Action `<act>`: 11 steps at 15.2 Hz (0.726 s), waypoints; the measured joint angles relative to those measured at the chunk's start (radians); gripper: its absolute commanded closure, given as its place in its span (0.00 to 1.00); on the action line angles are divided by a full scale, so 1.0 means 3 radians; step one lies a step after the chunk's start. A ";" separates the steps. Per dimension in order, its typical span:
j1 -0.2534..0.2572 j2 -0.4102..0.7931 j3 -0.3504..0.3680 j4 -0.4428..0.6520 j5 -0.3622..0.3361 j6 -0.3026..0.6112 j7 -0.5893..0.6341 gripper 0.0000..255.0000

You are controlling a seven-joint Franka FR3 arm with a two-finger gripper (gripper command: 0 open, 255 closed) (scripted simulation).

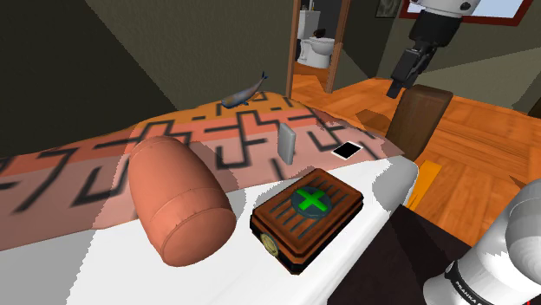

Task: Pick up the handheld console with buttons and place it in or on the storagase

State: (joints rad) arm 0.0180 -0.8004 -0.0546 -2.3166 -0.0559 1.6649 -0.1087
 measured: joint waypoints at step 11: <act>0.0047 0.1100 0.0004 0.0298 0.0068 0.0669 0.0081 0.00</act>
State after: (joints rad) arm 0.0322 -0.4705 -0.0534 -2.2271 -0.0354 1.8656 -0.0843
